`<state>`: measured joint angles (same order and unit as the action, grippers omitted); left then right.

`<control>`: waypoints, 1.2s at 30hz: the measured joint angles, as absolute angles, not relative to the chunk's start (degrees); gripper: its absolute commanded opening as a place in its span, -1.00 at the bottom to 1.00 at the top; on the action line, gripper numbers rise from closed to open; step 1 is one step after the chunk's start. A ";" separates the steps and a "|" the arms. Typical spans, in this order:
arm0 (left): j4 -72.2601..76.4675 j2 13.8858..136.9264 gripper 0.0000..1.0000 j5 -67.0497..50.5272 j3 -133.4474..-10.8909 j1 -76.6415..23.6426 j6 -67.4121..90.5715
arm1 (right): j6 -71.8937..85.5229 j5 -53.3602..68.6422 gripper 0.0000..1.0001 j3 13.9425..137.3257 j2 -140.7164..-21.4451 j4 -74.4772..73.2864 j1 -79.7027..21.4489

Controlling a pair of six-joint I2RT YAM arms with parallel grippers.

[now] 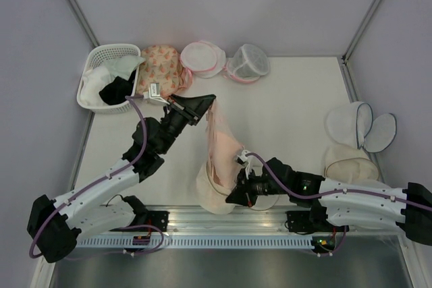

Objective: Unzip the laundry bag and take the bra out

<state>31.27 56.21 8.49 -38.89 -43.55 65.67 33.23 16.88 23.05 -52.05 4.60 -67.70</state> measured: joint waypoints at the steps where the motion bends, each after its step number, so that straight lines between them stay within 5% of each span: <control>1: 31.09 56.23 -0.95 8.12 -39.57 -42.85 65.54 | 33.19 16.84 -0.81 23.05 -51.96 4.78 -67.75; 10: 30.15 57.65 -0.95 5.80 -42.44 -38.39 65.52 | 32.82 16.73 -0.24 22.70 -50.57 3.60 -68.29; 14: 30.35 57.76 -0.95 5.43 -44.95 -37.89 65.52 | 32.62 16.67 -0.38 22.50 -50.57 2.33 -68.42; 21: 30.89 58.11 -0.95 4.64 -46.37 -37.36 65.52 | 32.12 15.22 -0.90 22.48 -50.61 2.13 -68.42; 36: 13.91 68.34 -0.95 2.92 -71.50 -21.26 49.30 | 33.43 8.91 -0.85 20.78 -49.82 -0.08 -68.42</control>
<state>13.91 68.34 2.92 -71.50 -21.26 49.30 33.43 8.91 20.78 -49.82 -0.08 -68.42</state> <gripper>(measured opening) 0.025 0.070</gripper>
